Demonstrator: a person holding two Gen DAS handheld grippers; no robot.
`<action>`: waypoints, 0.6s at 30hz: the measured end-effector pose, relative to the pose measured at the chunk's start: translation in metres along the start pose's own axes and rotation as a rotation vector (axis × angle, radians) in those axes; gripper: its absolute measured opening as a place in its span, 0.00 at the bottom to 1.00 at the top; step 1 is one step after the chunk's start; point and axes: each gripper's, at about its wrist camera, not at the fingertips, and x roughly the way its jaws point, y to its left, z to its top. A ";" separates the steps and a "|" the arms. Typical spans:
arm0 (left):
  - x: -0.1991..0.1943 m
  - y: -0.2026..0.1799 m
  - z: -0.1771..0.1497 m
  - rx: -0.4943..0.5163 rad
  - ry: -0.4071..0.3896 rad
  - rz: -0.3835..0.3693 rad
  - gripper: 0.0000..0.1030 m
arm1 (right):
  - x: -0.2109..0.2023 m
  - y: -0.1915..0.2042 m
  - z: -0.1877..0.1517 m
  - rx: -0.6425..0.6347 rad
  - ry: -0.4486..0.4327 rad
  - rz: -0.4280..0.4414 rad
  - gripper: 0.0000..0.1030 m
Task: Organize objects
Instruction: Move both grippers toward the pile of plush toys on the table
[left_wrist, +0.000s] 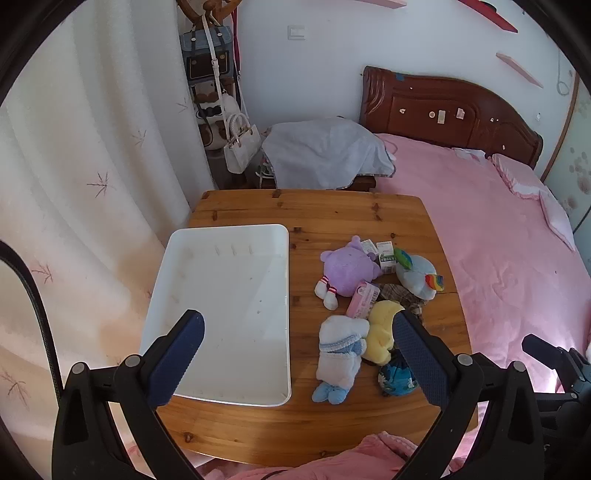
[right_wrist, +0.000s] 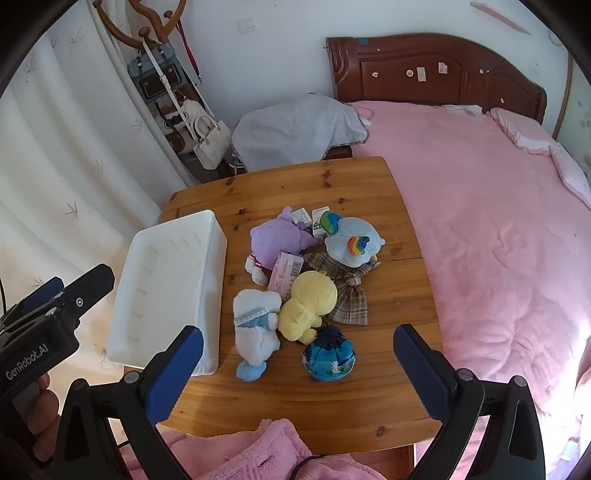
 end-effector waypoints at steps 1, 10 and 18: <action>0.000 0.000 0.001 0.002 0.003 -0.003 0.99 | 0.000 0.002 0.000 -0.007 0.000 -0.004 1.00; 0.004 0.005 0.004 0.042 0.016 -0.043 0.99 | 0.000 0.007 -0.003 -0.021 -0.001 -0.014 1.00; 0.014 0.008 0.003 0.098 0.058 -0.075 0.99 | 0.002 0.020 -0.010 0.006 0.010 -0.040 1.00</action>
